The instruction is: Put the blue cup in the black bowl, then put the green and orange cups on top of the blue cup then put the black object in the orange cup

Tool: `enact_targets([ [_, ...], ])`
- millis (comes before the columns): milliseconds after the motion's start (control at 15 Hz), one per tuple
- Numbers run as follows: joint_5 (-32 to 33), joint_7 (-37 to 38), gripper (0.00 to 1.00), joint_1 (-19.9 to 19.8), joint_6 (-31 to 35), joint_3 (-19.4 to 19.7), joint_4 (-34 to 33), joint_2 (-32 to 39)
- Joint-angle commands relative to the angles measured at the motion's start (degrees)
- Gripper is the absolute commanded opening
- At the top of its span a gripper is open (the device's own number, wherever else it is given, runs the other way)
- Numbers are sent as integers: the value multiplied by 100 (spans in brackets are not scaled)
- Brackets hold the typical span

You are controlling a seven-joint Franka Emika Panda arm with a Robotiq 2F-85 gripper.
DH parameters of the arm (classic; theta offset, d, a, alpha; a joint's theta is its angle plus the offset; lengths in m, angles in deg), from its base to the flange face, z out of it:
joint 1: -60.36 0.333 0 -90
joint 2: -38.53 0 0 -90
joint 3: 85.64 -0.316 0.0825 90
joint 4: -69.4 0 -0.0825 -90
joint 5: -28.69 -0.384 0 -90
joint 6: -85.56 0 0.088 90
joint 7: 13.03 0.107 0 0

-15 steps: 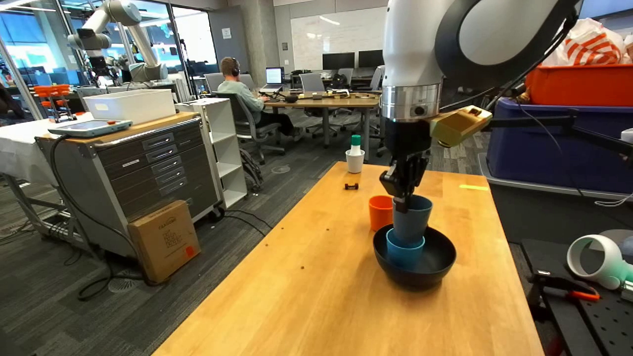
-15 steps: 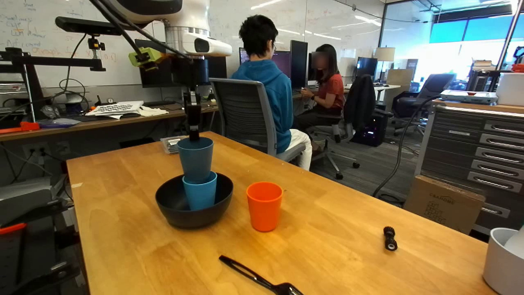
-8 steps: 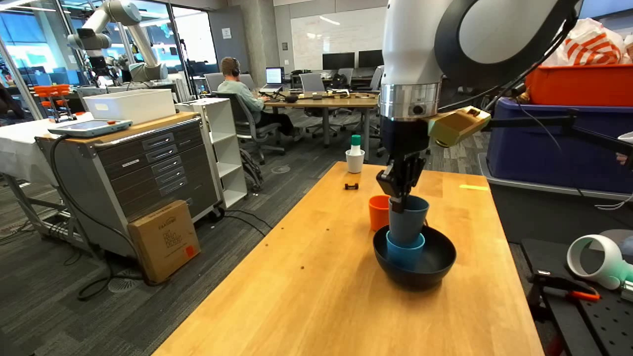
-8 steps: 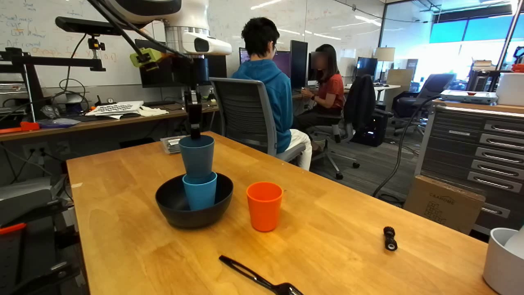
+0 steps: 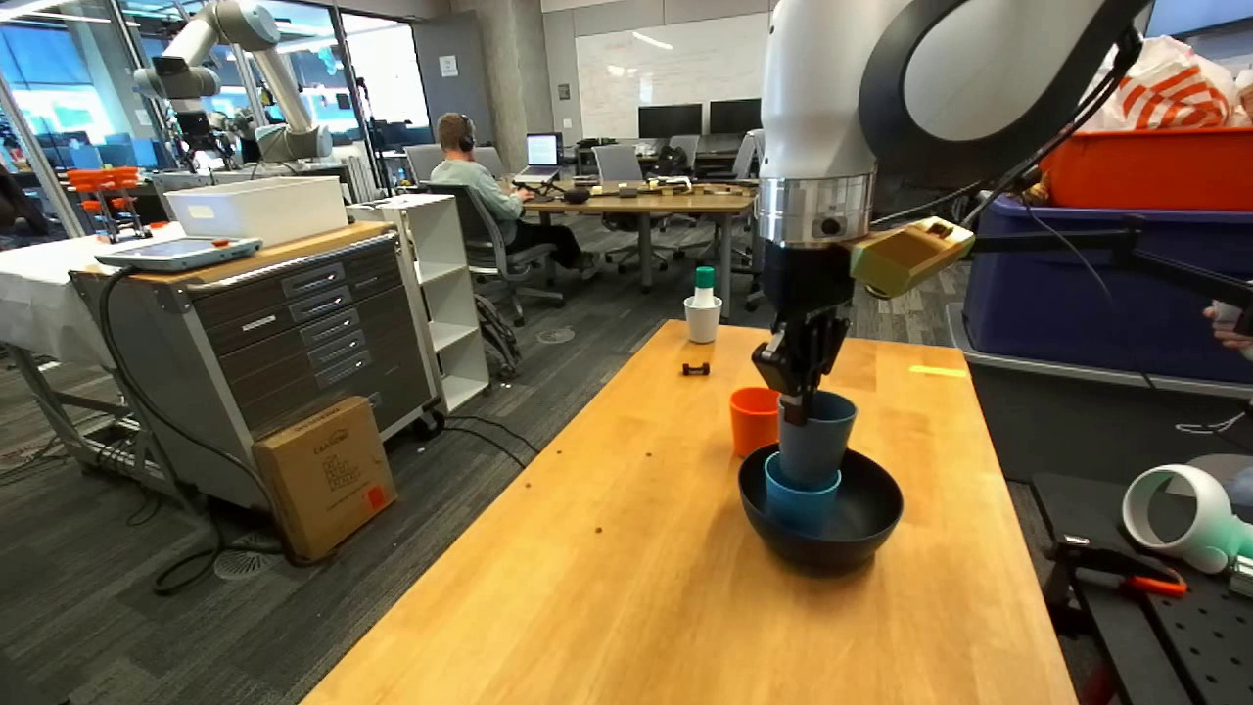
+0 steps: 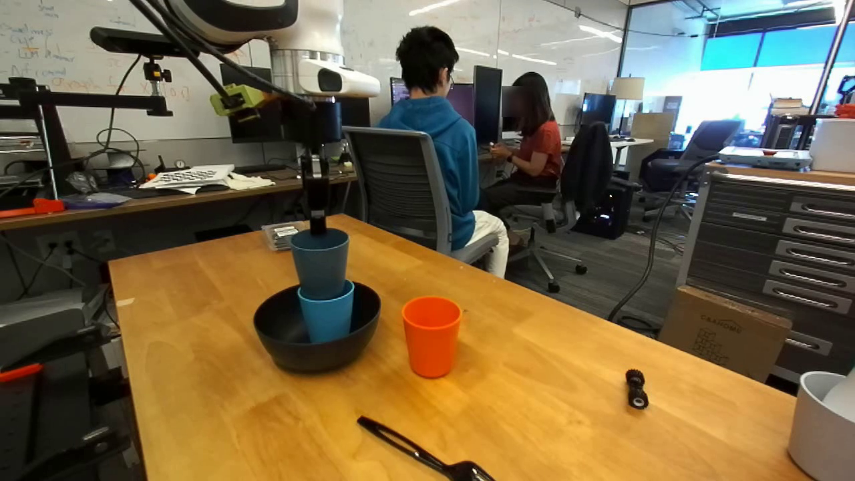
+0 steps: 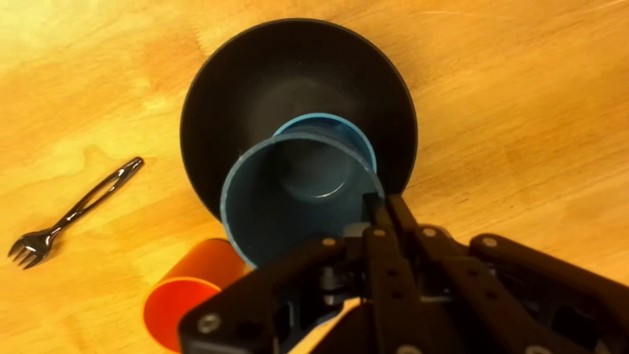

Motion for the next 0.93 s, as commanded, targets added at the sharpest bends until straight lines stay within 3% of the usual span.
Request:
enact_targets([
  [0,-46,-95,2,-114,205,-17,117,19],
  [867,-371,-183,4,-113,1048,-46,319,322],
])
